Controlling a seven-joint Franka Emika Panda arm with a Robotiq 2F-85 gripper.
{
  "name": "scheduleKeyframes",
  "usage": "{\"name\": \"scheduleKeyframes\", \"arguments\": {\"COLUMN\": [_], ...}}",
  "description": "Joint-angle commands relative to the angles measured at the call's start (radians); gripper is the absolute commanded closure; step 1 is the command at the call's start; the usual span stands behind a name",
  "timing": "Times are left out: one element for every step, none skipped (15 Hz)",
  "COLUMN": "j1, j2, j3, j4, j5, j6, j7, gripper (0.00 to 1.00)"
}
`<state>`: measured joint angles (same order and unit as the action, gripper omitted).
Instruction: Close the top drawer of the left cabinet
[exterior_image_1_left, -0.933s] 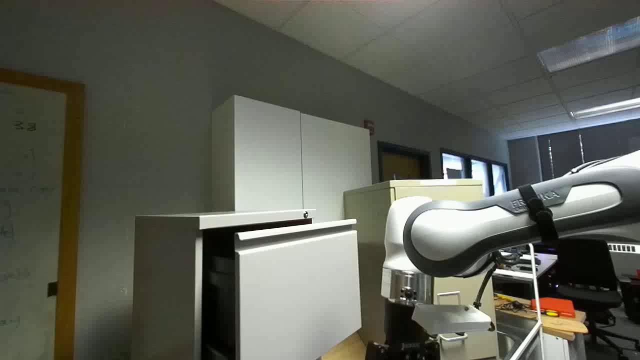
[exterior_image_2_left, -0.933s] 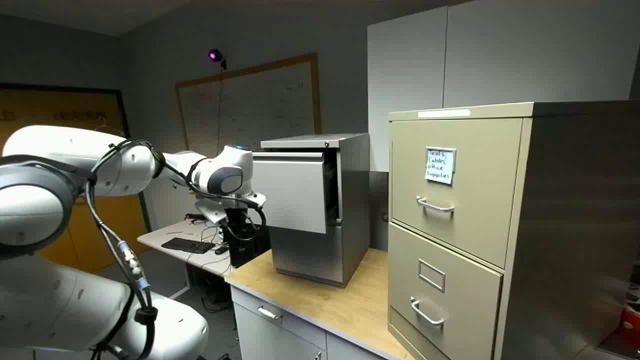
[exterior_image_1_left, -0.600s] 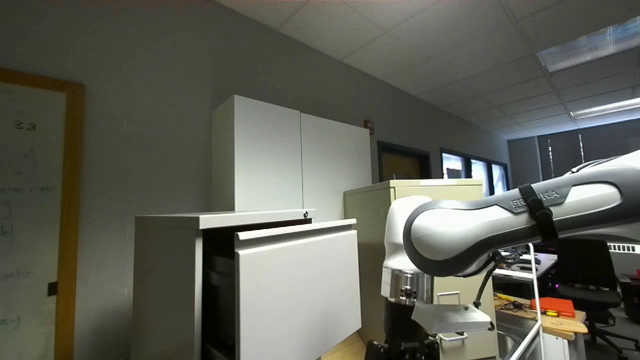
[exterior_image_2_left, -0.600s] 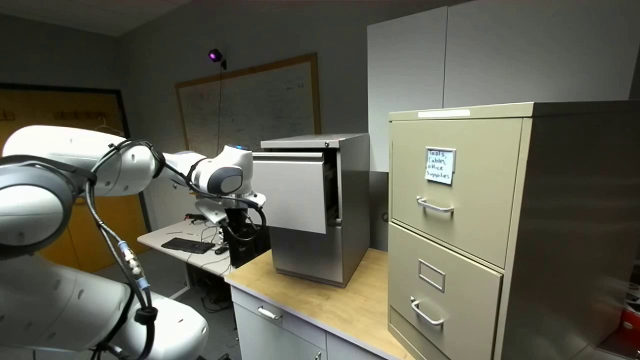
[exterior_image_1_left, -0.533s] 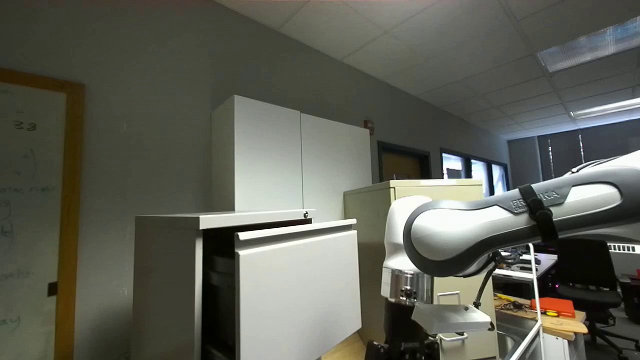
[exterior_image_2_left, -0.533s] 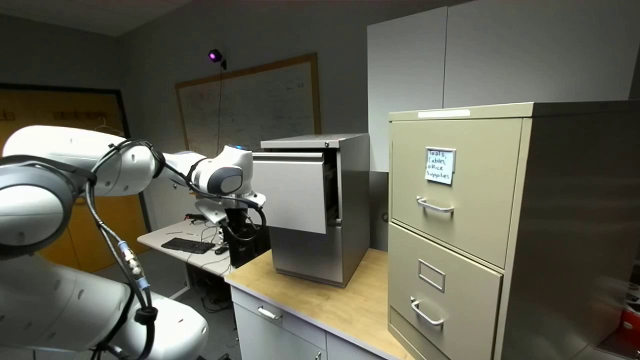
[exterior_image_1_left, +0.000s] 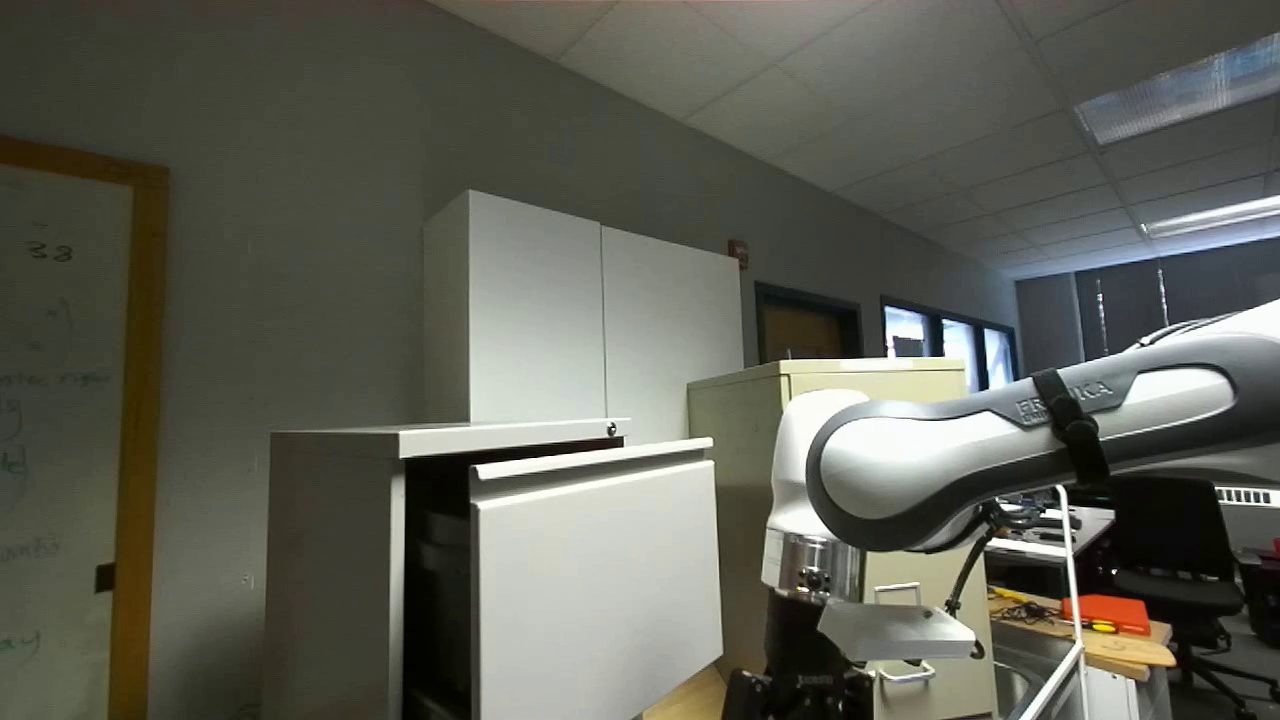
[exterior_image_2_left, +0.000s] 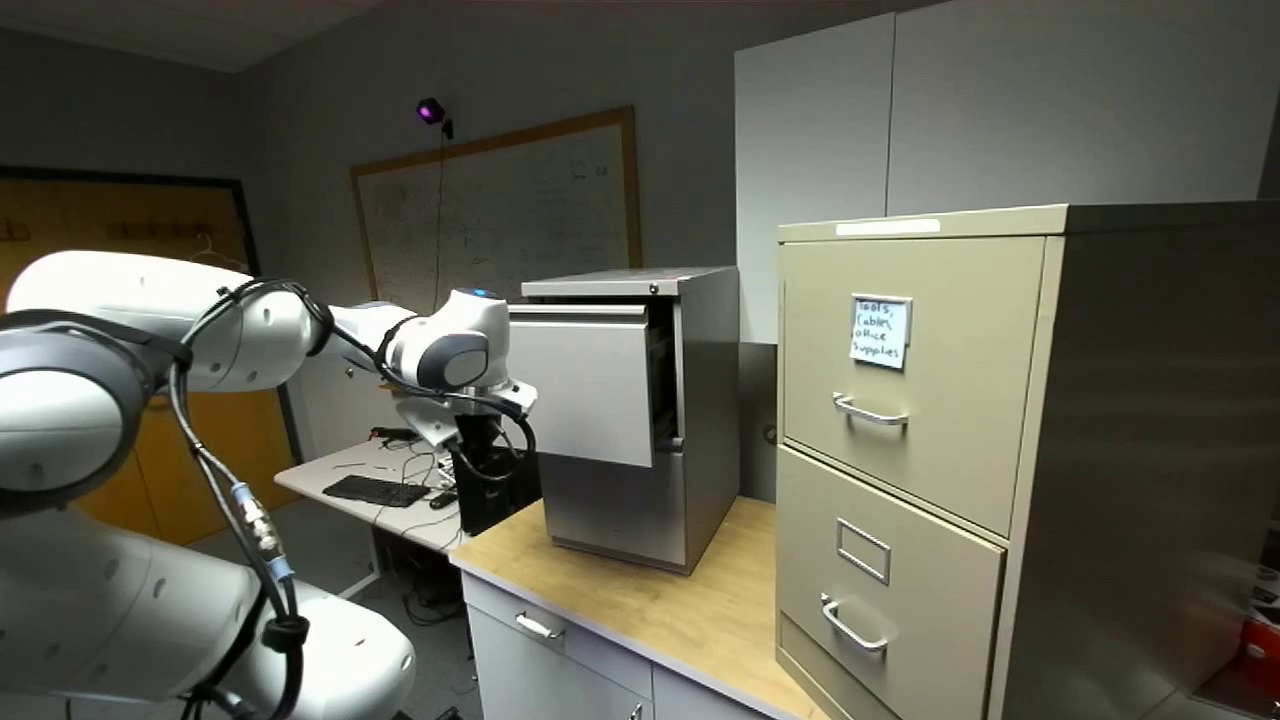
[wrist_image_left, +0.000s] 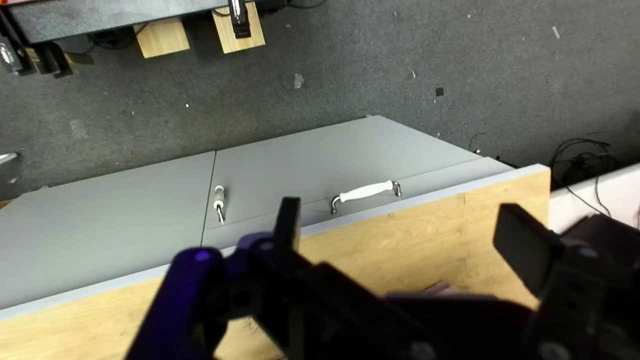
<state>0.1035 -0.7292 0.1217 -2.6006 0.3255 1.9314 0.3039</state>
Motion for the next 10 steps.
{"name": "scheduleKeyframes", "arguments": {"j1": [-0.033, -0.039, -0.045, -0.051, -0.057, -0.064, -0.067, -0.072, -0.077, -0.08], "j2": [0.003, 0.004, 0.005, 0.006, 0.009, 0.011, 0.014, 0.016, 0.018, 0.021], "j3": [0.009, 0.007, 0.007, 0.007, 0.008, 0.01, 0.011, 0.015, 0.019, 0.021], "j4": [0.023, 0.032, 0.038, 0.047, 0.058, 0.072, 0.083, 0.096, 0.105, 0.115], "j5": [0.002, 0.0, -0.002, -0.003, -0.006, -0.01, -0.012, -0.018, -0.023, -0.023], "j6": [0.07, 0.099, 0.131, 0.171, 0.211, 0.252, 0.289, 0.329, 0.366, 0.409], "j7": [0.007, 0.009, 0.012, 0.015, 0.017, 0.021, 0.021, 0.025, 0.029, 0.032], "gripper": [0.0, 0.0, 0.0, 0.15, 0.25, 0.31, 0.4, 0.48, 0.55, 0.64]}}
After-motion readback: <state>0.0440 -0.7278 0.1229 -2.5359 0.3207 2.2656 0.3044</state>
